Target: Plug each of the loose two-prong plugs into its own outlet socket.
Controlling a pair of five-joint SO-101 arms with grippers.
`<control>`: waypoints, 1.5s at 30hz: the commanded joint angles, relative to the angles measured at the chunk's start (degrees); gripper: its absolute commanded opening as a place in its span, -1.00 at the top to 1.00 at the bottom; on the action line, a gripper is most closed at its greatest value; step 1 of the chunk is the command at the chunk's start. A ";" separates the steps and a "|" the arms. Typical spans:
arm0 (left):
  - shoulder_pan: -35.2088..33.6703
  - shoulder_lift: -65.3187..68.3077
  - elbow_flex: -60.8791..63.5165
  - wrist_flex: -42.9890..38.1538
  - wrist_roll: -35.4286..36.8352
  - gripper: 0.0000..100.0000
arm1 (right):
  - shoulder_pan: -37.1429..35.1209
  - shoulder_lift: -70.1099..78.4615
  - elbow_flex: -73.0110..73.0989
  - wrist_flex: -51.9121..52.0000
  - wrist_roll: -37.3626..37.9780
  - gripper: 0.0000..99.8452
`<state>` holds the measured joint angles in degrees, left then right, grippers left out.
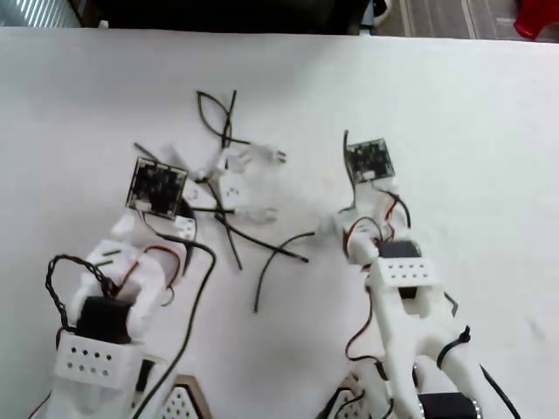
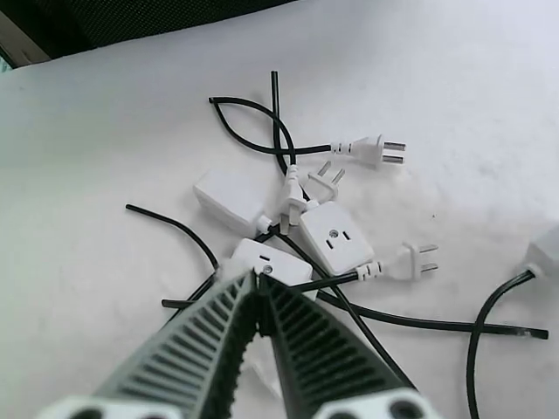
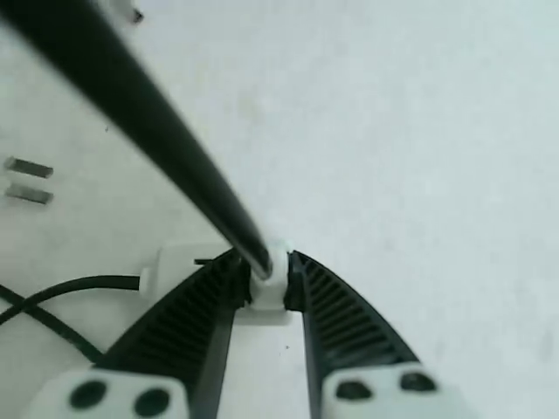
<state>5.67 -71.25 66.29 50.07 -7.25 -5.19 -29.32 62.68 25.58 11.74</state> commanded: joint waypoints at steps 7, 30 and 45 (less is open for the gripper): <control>-0.48 -1.19 0.35 -0.62 0.62 0.95 | 0.40 5.93 -3.08 -7.43 -3.25 0.94; -0.22 -1.19 0.62 -0.62 0.35 0.95 | 0.31 2.68 -5.01 1.71 -4.31 0.90; -0.22 -1.19 0.70 -0.62 0.44 0.95 | 0.84 13.23 -2.73 -4.44 -4.04 0.97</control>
<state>5.58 -71.25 67.16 50.07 -7.25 -4.92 -20.26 60.04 23.91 7.78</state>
